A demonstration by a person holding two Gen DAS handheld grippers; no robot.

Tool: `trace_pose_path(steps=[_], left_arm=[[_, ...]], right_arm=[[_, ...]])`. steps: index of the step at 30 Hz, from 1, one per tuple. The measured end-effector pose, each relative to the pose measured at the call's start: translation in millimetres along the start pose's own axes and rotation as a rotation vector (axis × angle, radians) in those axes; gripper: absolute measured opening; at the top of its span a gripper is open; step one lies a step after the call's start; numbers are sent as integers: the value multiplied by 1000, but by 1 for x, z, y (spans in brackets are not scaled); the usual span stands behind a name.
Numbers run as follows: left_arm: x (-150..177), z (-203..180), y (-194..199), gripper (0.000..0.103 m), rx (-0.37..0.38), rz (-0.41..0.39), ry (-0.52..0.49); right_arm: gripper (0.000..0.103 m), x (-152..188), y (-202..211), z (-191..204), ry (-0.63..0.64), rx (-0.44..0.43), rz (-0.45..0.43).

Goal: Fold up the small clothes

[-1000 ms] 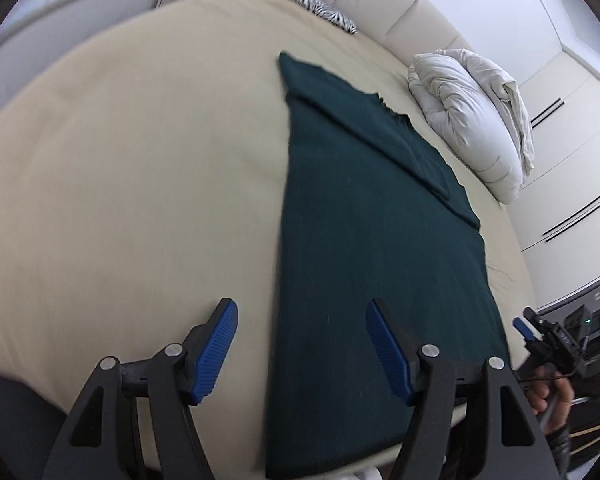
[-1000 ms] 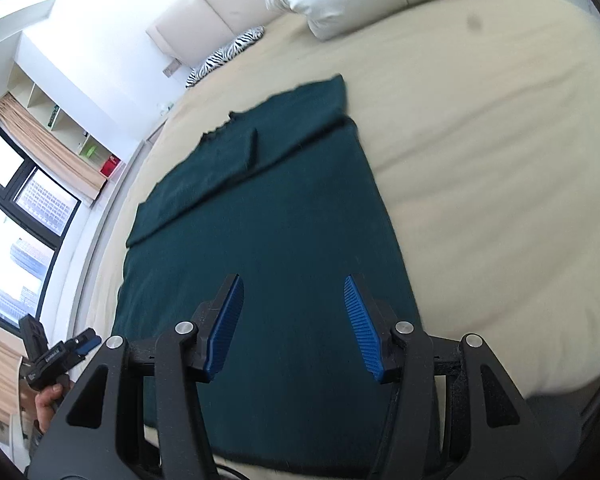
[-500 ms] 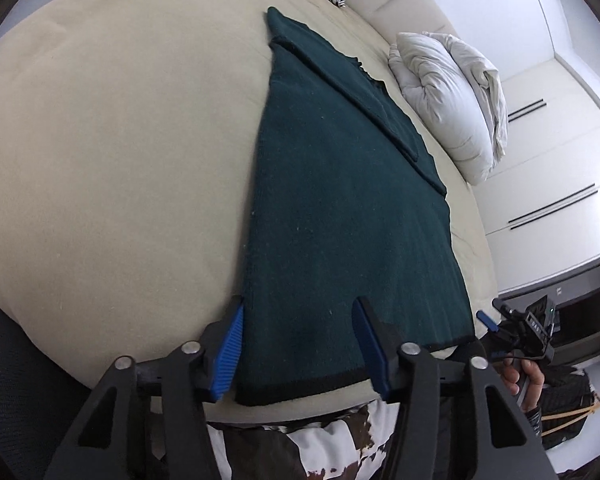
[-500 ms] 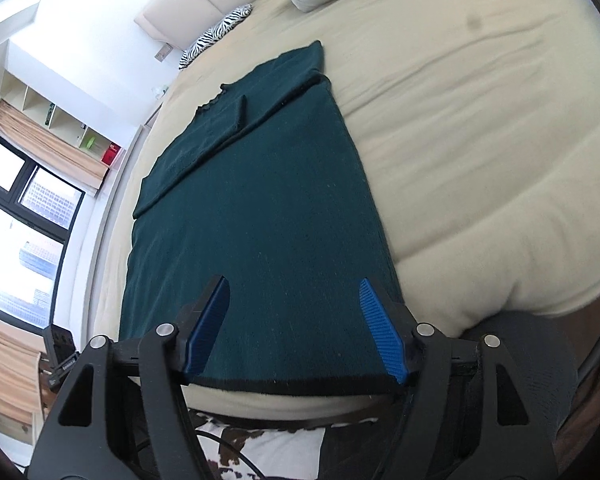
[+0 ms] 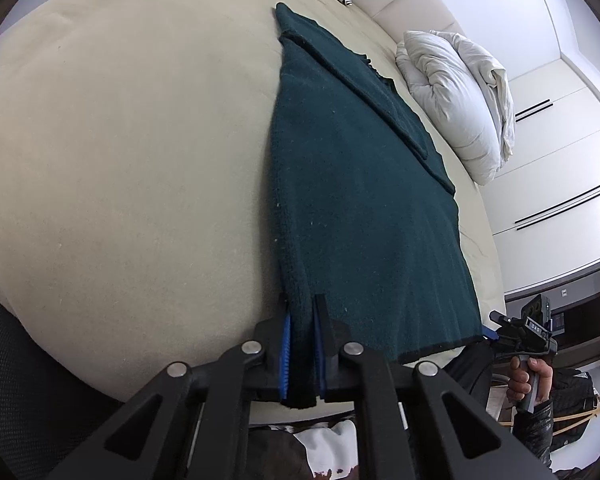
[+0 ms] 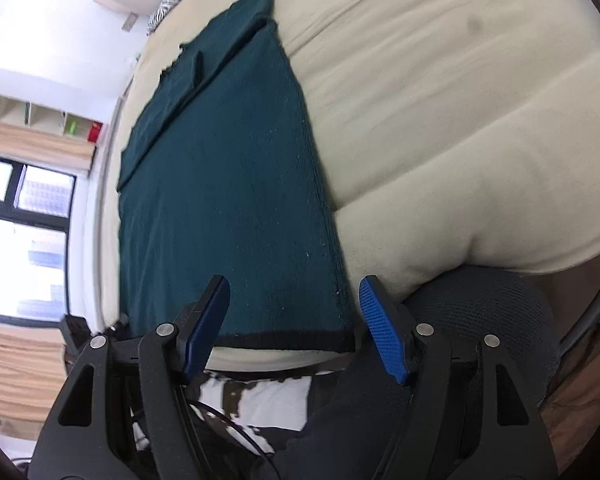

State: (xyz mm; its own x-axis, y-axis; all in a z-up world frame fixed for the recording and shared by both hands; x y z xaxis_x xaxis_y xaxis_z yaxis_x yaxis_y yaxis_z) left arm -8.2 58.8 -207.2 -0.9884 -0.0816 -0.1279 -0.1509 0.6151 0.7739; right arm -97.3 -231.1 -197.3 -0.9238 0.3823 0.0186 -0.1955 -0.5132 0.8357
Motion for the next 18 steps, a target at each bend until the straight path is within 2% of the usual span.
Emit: trace_pose_path(steps=[6, 9, 14, 18], left_arm=[[1, -1, 0, 7, -1, -5, -3], [1, -1, -1, 7, 0, -6, -5], [1, -3, 0, 7, 2, -11, -9], [1, -3, 0, 7, 1, -12, -9]], right_arm=[[61, -4, -14, 2, 22, 54, 83], [53, -4, -17, 1, 36, 58, 110], [32, -3, -19, -6, 31, 27, 124], [25, -1, -21, -5, 29, -6, 125]])
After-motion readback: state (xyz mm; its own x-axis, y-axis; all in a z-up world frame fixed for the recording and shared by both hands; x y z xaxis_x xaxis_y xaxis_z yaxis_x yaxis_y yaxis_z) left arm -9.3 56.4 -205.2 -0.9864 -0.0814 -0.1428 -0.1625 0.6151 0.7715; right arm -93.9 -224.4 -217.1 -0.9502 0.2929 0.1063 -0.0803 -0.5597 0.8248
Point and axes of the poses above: each gripper's, at about its wrist camera, not at the fingertips, and y roughly against the way its jaws point, z to its left, x to its underside, the point moved 8 cm from there along -y, roughly the way its jaws point, and after that the axes turned 12 degrees about z, right-handed, at the moved point
